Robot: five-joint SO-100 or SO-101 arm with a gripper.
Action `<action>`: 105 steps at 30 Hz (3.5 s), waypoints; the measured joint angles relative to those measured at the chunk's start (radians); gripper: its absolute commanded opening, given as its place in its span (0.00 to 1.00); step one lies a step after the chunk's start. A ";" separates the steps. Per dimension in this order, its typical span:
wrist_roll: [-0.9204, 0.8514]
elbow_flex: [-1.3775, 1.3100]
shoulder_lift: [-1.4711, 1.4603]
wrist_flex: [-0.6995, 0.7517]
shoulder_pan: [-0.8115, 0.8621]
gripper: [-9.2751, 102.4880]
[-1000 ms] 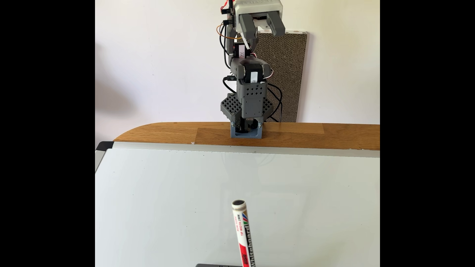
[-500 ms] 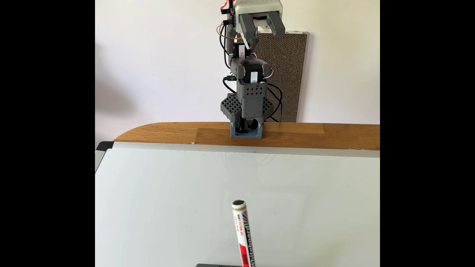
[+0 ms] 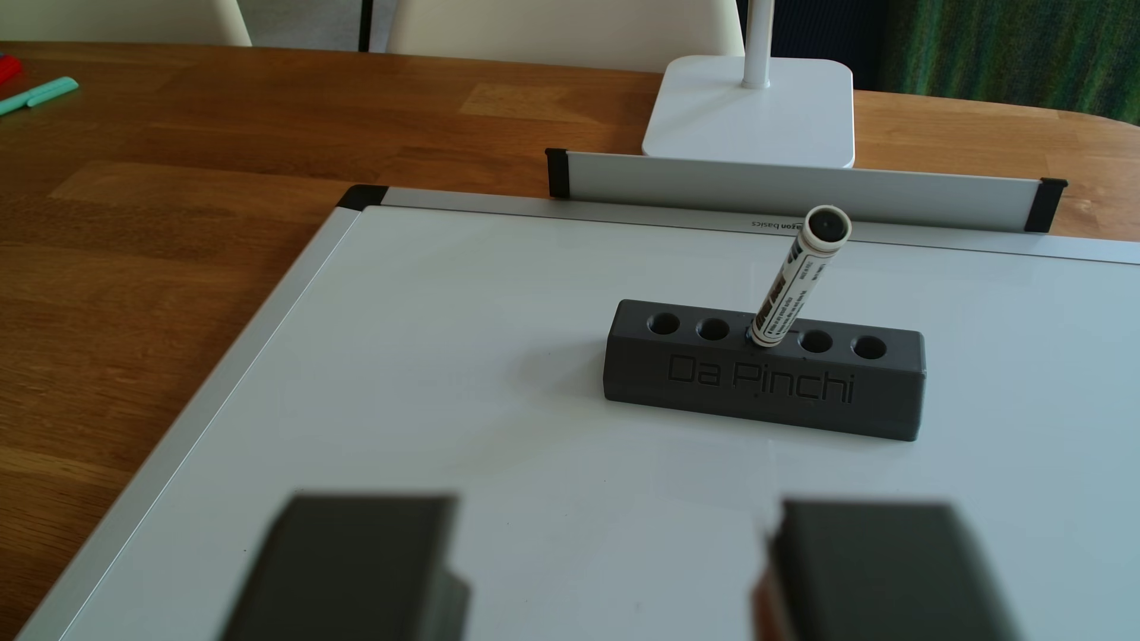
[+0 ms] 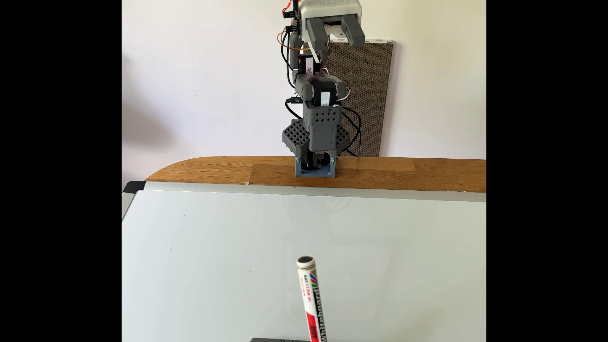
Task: Draw a face
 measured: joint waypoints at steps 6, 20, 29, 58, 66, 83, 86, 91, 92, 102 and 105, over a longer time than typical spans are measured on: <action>0.000 0.000 0.000 0.000 0.000 0.97; 0.000 0.000 0.000 0.000 0.000 0.97; 0.000 0.000 0.000 0.000 -0.002 0.97; 0.000 0.000 -0.003 -0.032 -0.002 0.97; -0.078 -0.133 -0.288 -0.189 0.006 0.97; -0.153 -0.712 -1.454 -0.331 0.176 0.97; -0.155 -0.845 -1.609 -0.333 0.195 0.97; -0.181 -1.031 -1.807 -0.336 0.202 0.97; -0.186 -1.060 -1.844 -0.336 0.204 0.97; -0.190 -1.239 -2.117 -0.339 0.202 0.97; -0.190 -1.287 -2.172 -0.360 0.202 0.97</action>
